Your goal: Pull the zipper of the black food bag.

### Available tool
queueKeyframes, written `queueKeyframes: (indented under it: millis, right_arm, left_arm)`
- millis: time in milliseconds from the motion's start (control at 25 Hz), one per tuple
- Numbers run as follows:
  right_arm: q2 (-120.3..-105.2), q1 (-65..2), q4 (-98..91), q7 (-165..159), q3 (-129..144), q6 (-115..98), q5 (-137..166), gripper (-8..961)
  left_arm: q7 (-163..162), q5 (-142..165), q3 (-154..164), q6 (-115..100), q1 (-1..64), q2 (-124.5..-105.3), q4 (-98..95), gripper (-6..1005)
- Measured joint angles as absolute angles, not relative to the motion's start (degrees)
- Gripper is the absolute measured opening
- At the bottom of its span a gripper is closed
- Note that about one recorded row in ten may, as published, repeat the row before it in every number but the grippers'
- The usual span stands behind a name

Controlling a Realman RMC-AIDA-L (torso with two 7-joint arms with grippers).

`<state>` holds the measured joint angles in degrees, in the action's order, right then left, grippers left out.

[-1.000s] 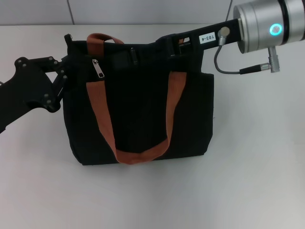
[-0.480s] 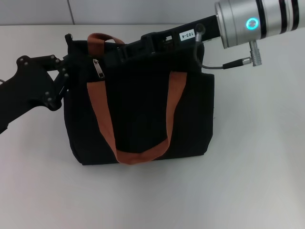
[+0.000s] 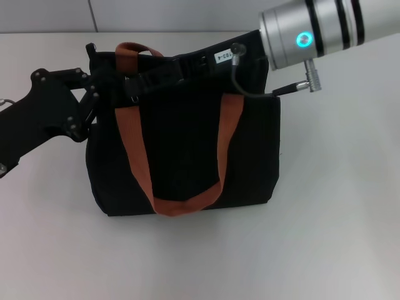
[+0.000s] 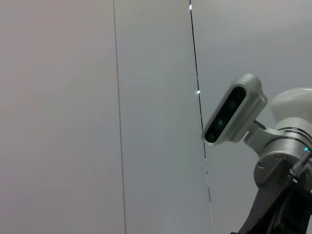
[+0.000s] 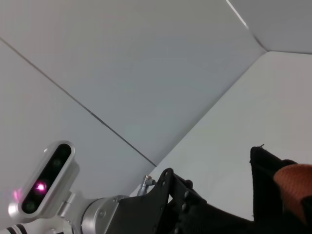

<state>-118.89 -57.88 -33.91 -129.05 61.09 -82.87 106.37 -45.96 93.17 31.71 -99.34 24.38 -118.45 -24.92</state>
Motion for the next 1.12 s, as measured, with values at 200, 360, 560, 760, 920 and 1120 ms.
queueKeyframes:
  millis: [200, 360, 560, 760, 920, 1120]
  right_arm:
    - [-118.99, -58.9, -32.7, -129.1, 61.7, -81.4, 106.4, 394]
    - [-119.0, -59.1, -32.5, -129.1, 62.5, -80.8, 106.3, 392]
    - [-119.12, -59.0, -32.5, -129.1, 62.5, -80.6, 106.0, 394]
    - [-119.18, -58.9, -32.5, -128.8, 62.5, -80.5, 105.9, 364]
    - [-119.19, -58.4, -32.9, -128.4, 62.5, -80.4, 105.9, 332]
    - [-119.19, -58.2, -33.0, -127.6, 62.5, -79.8, 106.0, 293]
  left_arm:
    - [-46.0, 93.2, 31.8, -99.6, 24.7, -118.47, -24.7, 32]
    - [-46.0, 93.2, 31.6, -99.7, 25.1, -118.48, -24.7, 32]
    - [-46.0, 93.2, 31.6, -99.7, 25.9, -118.47, -24.7, 33]
    - [-46.1, 93.2, 31.8, -99.2, 26.7, -118.48, -24.5, 34]
    - [-46.2, 92.6, 31.3, -99.5, 26.0, -118.45, -24.5, 34]
    - [-46.8, 92.4, 31.2, -99.6, 25.8, -118.39, -24.5, 35]
